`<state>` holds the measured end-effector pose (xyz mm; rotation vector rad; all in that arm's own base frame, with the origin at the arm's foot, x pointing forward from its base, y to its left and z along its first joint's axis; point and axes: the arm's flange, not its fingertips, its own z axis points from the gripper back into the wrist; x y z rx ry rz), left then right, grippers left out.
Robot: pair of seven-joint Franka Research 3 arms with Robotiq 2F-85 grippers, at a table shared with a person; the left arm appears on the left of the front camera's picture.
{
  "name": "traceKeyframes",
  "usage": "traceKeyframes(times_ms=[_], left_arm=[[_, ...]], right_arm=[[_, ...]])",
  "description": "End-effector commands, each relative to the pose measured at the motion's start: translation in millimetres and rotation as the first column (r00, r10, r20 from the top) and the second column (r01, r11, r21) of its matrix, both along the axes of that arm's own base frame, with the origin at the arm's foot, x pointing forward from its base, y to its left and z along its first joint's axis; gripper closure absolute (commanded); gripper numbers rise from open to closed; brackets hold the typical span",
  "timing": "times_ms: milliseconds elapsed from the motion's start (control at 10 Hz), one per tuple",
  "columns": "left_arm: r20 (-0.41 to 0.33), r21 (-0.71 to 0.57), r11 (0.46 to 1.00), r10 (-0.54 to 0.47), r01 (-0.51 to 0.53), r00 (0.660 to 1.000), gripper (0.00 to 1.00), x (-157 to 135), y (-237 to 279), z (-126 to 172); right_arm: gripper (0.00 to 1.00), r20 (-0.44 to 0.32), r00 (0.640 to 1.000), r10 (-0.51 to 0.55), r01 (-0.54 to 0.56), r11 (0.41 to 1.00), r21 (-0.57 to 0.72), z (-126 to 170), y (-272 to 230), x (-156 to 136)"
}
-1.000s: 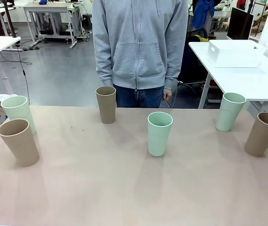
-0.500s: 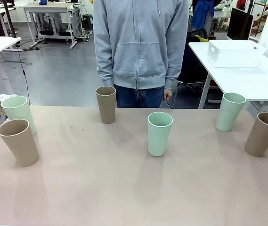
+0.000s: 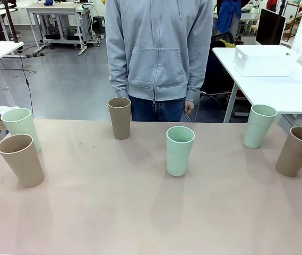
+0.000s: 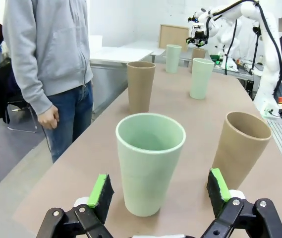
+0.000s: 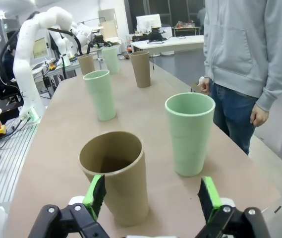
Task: Stack the cups and store them in the basket.
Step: Pick up two Reusable plastic cups , one in each hand.
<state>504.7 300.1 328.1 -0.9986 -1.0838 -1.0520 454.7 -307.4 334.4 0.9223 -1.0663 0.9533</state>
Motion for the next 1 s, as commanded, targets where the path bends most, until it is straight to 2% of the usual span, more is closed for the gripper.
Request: traceKeyframes(times_ms=[0,400,900], left_arm=[[0.031,-0.066,0.997,-0.024,0.026,0.999,0.00,15,6,-9],[0.003,-0.071,0.997,-0.026,0.027,1.000,0.00,37,-3,-44],[-0.006,-0.087,0.994,-0.066,0.065,0.998,0.00,47,-26,-74]], right_arm=[[0.00,0.111,0.993,0.035,-0.041,0.998,0.046,-28,2,-17],[0.00,0.151,0.987,0.058,-0.072,0.994,0.085,-72,33,-31],[0.00,0.123,0.992,0.032,-0.050,0.988,0.144,-84,43,-25]])
